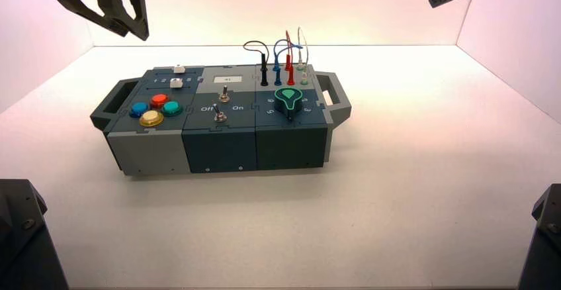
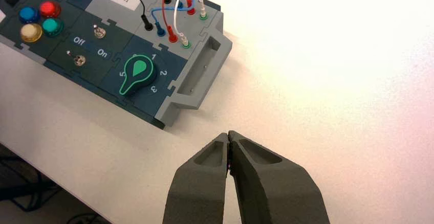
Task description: Close right gripper.
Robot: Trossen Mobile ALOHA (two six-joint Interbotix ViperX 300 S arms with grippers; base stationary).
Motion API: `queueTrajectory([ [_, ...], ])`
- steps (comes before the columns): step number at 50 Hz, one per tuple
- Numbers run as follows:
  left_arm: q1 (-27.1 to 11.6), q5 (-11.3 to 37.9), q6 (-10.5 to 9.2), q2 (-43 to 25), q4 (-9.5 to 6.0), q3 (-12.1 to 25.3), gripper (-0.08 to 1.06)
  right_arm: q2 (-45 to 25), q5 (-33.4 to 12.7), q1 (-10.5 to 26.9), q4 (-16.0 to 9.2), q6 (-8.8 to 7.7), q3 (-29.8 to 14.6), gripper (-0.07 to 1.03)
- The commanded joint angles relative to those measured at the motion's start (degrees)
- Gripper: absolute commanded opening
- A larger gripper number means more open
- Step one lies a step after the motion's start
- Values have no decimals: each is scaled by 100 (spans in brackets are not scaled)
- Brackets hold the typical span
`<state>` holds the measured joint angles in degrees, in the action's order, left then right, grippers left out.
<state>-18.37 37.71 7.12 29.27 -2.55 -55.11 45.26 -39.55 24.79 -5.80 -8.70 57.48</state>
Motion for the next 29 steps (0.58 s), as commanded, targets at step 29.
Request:
queueTrajectory([
  [29,18,-26,35,-18,18,149,53,62,53,0,-9,0,-88,-2],
])
